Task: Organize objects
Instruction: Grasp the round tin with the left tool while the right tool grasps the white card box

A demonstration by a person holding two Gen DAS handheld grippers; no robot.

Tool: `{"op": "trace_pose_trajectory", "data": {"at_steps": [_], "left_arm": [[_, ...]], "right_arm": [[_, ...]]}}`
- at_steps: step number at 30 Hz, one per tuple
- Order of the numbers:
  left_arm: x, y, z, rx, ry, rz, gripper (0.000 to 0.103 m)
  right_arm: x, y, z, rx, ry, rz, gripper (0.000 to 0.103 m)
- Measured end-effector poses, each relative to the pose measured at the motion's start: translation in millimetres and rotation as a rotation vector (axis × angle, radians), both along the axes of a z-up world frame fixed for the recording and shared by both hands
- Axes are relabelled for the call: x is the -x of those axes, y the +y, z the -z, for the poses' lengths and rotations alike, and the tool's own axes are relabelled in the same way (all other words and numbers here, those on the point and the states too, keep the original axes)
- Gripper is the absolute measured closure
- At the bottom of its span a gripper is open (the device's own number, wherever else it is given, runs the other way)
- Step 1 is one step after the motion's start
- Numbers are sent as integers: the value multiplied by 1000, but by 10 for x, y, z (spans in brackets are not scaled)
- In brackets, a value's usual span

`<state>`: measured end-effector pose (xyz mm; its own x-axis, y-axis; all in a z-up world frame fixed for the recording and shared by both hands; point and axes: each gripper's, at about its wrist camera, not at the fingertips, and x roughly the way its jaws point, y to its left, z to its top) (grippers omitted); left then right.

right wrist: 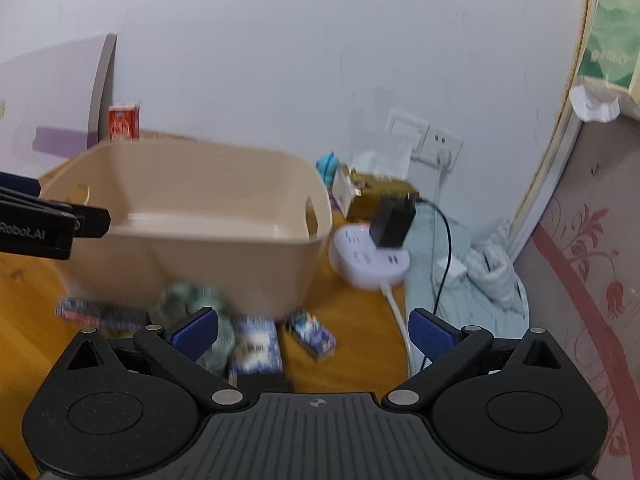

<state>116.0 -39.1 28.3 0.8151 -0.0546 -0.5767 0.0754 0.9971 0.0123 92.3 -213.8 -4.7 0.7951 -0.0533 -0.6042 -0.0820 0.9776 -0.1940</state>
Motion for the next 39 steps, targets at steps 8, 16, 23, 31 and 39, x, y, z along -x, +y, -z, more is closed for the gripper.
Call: {"op": "trace_pose_trajectory", "data": {"at_steps": [8, 16, 23, 31, 39], "left_arm": [[97, -172, 386, -8, 78, 27, 12], [-29, -131, 809, 6, 182, -31, 12], [-93, -148, 983, 37, 222, -14, 12], [-178, -214, 1063, 48, 228, -5, 12], [-221, -249, 1123, 37, 217, -15, 23]], "right_arm": [[81, -120, 322, -25, 94, 19, 0], [92, -142, 552, -35, 153, 25, 0], [46, -174, 732, -60, 198, 23, 0], [17, -174, 827, -81, 213, 15, 0], [-31, -184, 874, -97, 216, 11, 5]]}}
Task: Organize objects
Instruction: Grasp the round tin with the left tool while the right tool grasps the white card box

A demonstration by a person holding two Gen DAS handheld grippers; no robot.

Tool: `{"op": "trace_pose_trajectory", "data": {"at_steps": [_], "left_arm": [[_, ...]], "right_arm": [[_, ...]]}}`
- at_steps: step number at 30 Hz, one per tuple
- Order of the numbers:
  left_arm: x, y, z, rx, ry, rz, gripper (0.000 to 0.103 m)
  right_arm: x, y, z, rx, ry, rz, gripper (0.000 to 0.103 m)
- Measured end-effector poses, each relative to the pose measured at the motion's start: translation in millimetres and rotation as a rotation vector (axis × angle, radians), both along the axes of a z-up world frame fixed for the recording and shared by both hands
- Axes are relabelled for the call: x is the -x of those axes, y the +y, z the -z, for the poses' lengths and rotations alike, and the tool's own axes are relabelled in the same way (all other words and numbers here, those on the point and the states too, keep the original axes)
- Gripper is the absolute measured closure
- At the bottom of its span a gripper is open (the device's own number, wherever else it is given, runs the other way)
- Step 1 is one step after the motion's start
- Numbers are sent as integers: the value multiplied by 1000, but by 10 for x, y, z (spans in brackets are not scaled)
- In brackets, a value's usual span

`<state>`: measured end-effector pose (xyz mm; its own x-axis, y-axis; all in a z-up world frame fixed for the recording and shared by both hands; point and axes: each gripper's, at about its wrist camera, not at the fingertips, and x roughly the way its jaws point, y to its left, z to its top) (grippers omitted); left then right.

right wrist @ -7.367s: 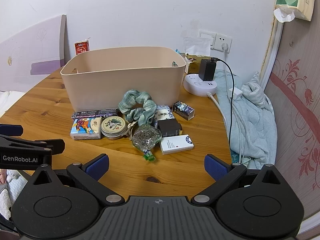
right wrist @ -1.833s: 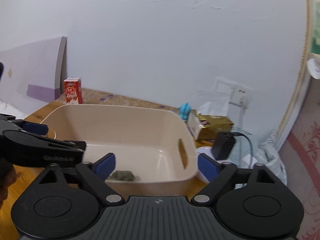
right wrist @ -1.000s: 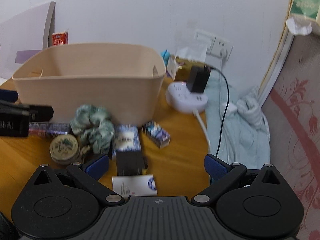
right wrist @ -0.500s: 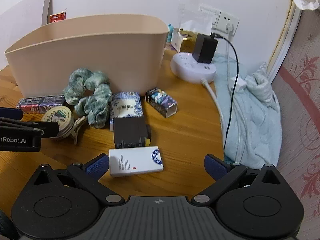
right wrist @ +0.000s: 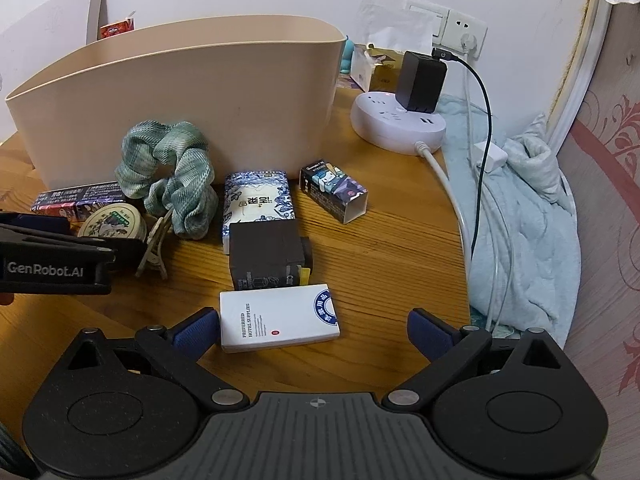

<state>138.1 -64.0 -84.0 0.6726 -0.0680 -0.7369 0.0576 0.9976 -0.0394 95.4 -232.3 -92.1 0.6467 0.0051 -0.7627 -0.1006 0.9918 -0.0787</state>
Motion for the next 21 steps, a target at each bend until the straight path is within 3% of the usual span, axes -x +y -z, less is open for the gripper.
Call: {"op": "trace_pose_trajectory", "data": {"at_steps": [6, 11, 21], "left_arm": [[27, -25, -12, -14, -15, 11, 45], [75, 3, -28, -18, -11, 26, 48], [243, 154, -136, 7, -3, 29, 48]], "right_arm": [[18, 26, -10, -26, -2, -19, 23], [51, 68, -41, -36, -3, -33, 45], [210, 99, -219, -25, -50, -24, 45]]}}
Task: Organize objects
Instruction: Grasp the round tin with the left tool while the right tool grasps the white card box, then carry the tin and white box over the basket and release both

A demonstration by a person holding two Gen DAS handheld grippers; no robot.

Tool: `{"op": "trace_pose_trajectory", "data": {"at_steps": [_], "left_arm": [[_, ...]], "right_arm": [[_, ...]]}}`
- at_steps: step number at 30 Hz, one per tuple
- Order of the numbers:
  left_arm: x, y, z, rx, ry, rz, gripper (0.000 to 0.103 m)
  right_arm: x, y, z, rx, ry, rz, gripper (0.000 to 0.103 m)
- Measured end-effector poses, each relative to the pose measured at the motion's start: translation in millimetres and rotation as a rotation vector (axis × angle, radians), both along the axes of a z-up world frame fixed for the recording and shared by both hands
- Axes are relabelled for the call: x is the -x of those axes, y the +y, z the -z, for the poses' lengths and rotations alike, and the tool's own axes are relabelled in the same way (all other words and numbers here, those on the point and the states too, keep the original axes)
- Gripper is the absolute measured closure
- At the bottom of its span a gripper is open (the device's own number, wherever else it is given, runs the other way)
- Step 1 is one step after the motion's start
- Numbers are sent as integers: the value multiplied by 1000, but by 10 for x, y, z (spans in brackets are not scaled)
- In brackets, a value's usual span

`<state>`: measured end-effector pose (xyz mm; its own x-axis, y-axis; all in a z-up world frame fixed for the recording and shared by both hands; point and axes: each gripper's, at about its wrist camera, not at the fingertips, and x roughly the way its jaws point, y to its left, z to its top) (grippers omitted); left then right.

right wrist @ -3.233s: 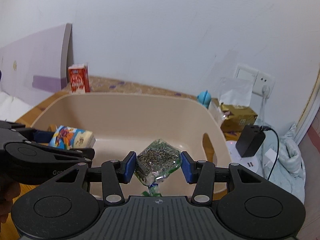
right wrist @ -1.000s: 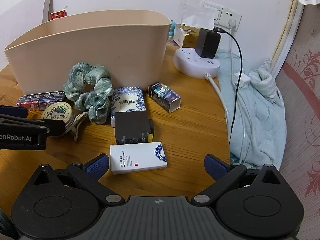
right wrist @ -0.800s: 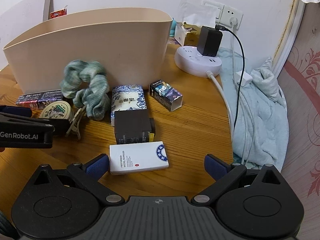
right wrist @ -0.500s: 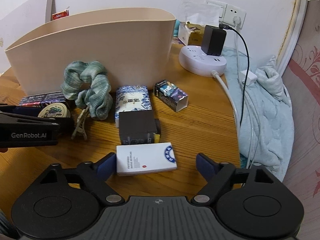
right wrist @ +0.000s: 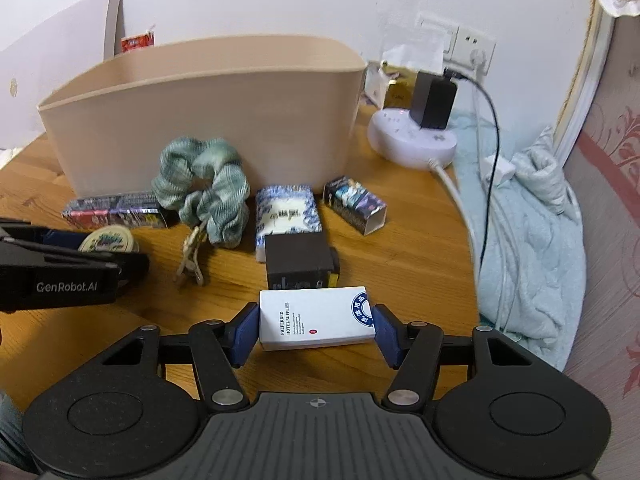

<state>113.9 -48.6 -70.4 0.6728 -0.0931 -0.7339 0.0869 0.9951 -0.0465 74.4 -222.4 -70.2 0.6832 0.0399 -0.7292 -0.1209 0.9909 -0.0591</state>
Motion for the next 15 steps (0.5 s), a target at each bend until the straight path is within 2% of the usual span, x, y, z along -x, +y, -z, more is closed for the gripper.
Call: {"op": "trace_pose_trajectory", "data": {"at_steps": [7, 15], "left_arm": [[159, 87, -146, 9, -29, -2, 48], [343, 173, -443, -6, -106, 14, 48]], "right_arm": [[145, 51, -215, 19, -58, 4, 45], [239, 147, -542, 12, -153, -14, 45]]}}
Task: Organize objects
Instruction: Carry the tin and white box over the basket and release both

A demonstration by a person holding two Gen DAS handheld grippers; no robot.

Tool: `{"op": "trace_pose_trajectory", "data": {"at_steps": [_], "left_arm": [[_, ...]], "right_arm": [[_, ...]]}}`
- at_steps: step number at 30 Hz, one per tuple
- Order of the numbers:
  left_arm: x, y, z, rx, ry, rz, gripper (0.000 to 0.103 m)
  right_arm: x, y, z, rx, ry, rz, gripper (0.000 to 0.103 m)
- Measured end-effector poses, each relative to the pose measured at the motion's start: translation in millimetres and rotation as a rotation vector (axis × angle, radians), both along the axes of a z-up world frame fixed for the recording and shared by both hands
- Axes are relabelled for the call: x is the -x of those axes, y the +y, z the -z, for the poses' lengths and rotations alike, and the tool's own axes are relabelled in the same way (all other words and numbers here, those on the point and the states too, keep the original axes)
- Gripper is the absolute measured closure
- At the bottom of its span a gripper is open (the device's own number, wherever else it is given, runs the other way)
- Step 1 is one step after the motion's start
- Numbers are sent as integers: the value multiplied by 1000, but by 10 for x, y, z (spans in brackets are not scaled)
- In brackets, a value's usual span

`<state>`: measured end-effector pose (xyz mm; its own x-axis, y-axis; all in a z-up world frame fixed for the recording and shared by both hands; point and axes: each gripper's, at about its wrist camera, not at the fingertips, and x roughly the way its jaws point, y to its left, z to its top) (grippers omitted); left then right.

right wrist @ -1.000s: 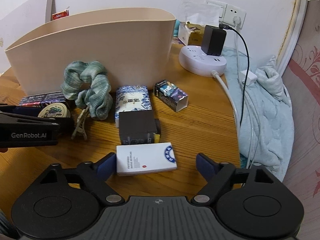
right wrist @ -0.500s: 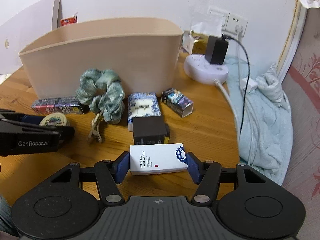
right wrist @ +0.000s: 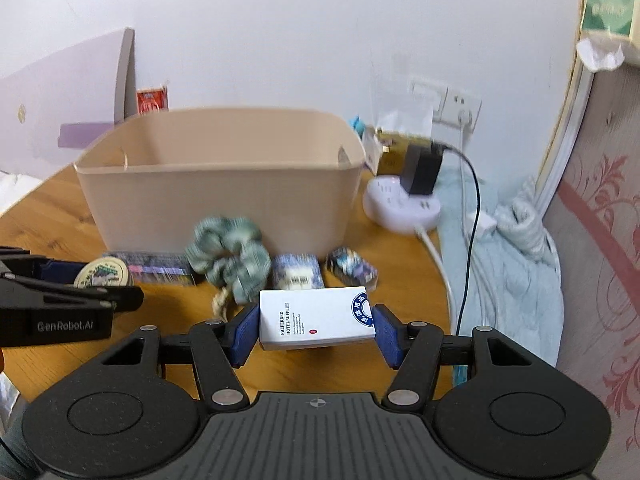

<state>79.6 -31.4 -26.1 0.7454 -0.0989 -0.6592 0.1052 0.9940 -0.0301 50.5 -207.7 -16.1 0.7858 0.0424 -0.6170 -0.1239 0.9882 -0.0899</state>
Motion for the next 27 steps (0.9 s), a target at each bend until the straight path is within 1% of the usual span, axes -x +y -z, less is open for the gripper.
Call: {"op": "trace_pose_trajectory", "data": {"at_steps": [3, 6, 10, 13, 21, 27], "left_arm": [[26, 46, -140, 1, -21, 6, 48], [21, 131, -292, 43, -26, 14, 48], [16, 180, -480, 31, -76, 6, 48], [-38, 226, -583, 25, -98, -4, 48], [-314, 334, -800, 8, -147, -26, 48], [-624, 362, -832, -17, -152, -36, 48]], "right_arm": [[7, 45, -128, -7, -40, -6, 45], [-16, 88, -244, -14, -75, -13, 45], [-107, 135, -376, -19, -111, -15, 45], [-173, 164, -478, -26, -140, -19, 45], [-385, 222, -712, -40, -206, -24, 45], [-649, 278, -808, -47, -227, -30, 45]]}}
